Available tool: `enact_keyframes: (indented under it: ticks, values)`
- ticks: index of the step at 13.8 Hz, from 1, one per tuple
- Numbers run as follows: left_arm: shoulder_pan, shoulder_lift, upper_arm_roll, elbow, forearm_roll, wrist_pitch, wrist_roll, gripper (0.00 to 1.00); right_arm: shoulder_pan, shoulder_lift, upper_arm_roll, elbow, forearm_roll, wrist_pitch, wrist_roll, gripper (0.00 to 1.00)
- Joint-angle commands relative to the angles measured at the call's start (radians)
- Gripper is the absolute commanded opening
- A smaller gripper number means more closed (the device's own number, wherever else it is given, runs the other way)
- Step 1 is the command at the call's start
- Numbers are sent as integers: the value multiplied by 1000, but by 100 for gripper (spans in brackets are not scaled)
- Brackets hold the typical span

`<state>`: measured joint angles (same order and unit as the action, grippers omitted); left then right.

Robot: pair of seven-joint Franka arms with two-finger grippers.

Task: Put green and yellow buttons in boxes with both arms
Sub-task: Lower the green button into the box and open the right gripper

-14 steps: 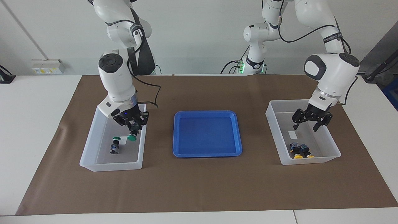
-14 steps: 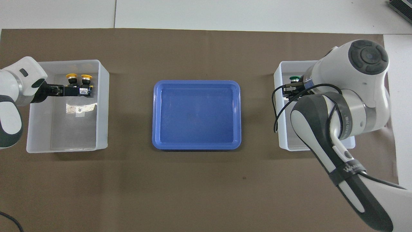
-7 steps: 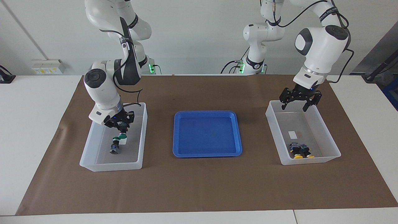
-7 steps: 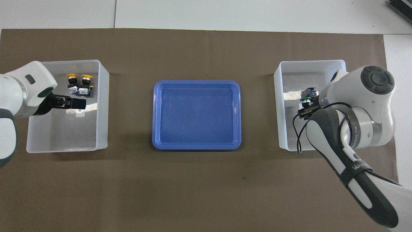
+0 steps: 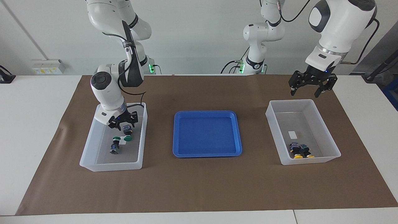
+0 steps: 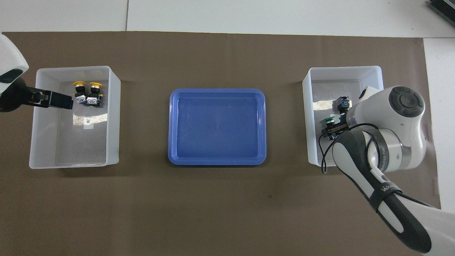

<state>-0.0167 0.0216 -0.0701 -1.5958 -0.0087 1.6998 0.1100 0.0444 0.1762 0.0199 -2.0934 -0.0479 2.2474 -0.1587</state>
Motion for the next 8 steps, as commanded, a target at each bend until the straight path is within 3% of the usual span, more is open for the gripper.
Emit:
enact_keyframes:
  ticks: [1, 5, 8]
  values:
    - [-5, 46, -2, 88, 24, -59, -20, 100, -9, -37, 12, 16, 5, 6, 77, 100]
    - [7, 5, -2, 47, 21, -72, -20, 100, 0, -101, 22, 73, 3, -38, 227, 100]
    - [9, -22, 1, 5, 21, -51, -12, 100, -6, -156, 22, 146, 2, -156, 297, 100]
